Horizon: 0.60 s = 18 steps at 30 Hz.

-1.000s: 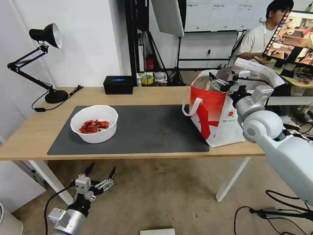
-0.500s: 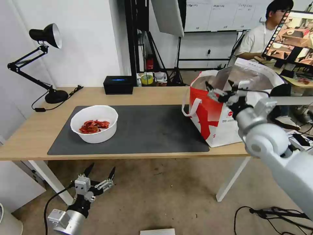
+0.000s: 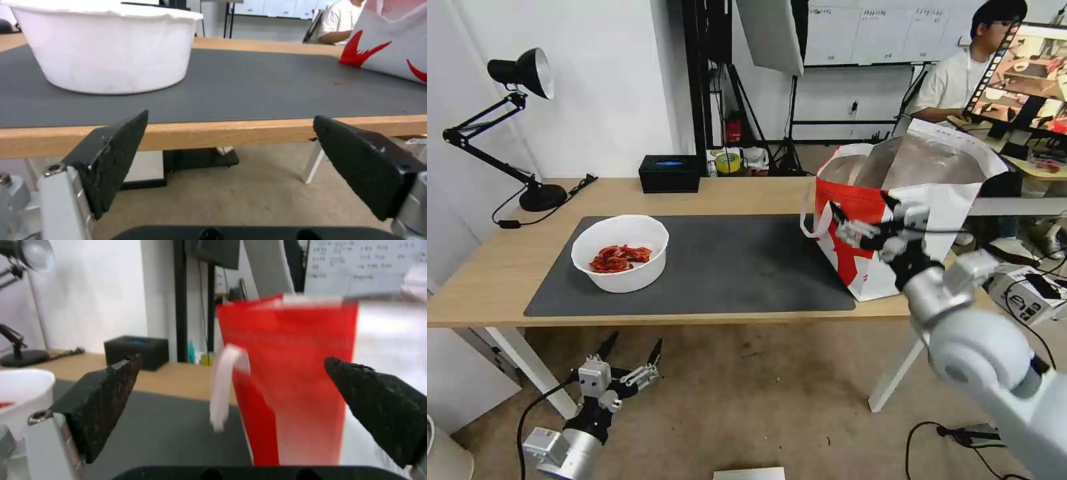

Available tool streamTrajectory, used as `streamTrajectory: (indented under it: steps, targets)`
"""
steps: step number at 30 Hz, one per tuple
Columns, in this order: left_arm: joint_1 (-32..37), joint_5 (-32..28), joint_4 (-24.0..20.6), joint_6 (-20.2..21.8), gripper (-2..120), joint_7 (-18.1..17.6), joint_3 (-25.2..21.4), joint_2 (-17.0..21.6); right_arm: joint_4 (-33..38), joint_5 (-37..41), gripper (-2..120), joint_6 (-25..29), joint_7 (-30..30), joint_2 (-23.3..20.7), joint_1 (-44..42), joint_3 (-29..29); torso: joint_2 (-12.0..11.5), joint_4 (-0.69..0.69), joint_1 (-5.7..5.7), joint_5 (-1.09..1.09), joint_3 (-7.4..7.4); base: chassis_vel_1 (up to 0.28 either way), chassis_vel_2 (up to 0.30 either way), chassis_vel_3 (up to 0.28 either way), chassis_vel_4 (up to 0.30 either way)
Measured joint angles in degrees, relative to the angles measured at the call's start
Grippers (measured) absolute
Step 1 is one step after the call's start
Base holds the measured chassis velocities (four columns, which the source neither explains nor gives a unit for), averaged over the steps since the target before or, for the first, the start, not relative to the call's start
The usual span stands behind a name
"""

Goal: Pick up the trash from the table and place it into the takeout bag.

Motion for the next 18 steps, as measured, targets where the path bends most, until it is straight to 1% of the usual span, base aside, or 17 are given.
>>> streamTrajectory:
  steps: [2,3,5,6,7,10,11,13,14,17,18]
  targets:
    - [-0.09,0.0,0.17,-0.05,100,0.05,0.16,-0.08,0.17,-3.7,100,1.31,0.07,2.96,-4.89,1.19,0.0,0.01,0.0,0.0,0.0,0.0,0.0,0.0,0.0]
    - [-0.09,0.0,0.17,-0.05,100,0.05,0.16,-0.08,0.17,-3.7,100,1.31,0.07,2.96,-4.89,1.19,0.0,0.01,0.0,0.0,0.0,0.0,0.0,0.0,0.0]
    - [-0.19,-0.01,0.25,-0.12,100,0.08,0.23,-0.04,0.23,-6.89,100,2.5,0.1,5.91,-8.71,2.08,0.0,0.0,0.0,0.0,0.0,0.0,0.0,0.0,0.0]
    - [-0.24,-0.02,0.29,-0.14,100,0.08,0.24,0.0,0.24,-8.16,100,2.98,0.07,6.82,-10.06,2.25,0.0,0.0,0.0,0.0,0.0,0.0,0.0,0.0,0.0]
    - [-0.24,-0.02,0.29,-0.14,100,0.08,0.24,0.0,0.24,-8.16,100,2.98,0.07,6.82,-10.06,2.25,0.0,0.0,0.0,0.0,0.0,0.0,0.0,0.0,0.0]
    - [-0.26,-0.04,0.36,-0.26,100,0.14,0.31,0.03,0.22,-13.36,100,4.96,0.0,10.44,-14.88,2.57,0.0,0.01,0.0,0.0,0.0,0.0,0.0,0.0,0.0]
    - [-0.26,-0.04,0.36,-0.26,100,0.14,0.31,0.03,0.22,-13.36,100,4.96,0.0,10.44,-14.88,2.57,0.0,0.01,0.0,0.0,0.0,0.0,0.0,0.0,0.0]
    - [-0.23,-0.06,0.45,-0.46,100,0.17,0.33,0.06,-0.02,-15.97,100,5.81,-0.02,12.33,-17.22,2.63,0.0,0.0,0.0,-0.01,0.0,0.0,0.0,0.0,0.0]
    - [-0.23,-0.06,0.45,-0.46,100,0.17,0.33,0.06,-0.02,-15.97,100,5.81,-0.02,12.33,-17.22,2.63,0.0,0.0,0.0,-0.01,0.0,0.0,0.0,0.0,0.0]
    - [-0.15,-0.22,0.52,-0.86,100,0.31,0.29,0.3,-1.1,-19.48,100,6.96,0.0,14.54,-20.6,2.2,0.0,0.01,0.01,-0.01,0.0,0.0,0.0,0.0,0.0]
    - [-0.15,-0.22,0.52,-0.86,100,0.31,0.29,0.3,-1.1,-19.48,100,6.96,0.0,14.54,-20.6,2.2,0.0,0.01,0.01,-0.01,0.0,0.0,0.0,0.0,0.0]
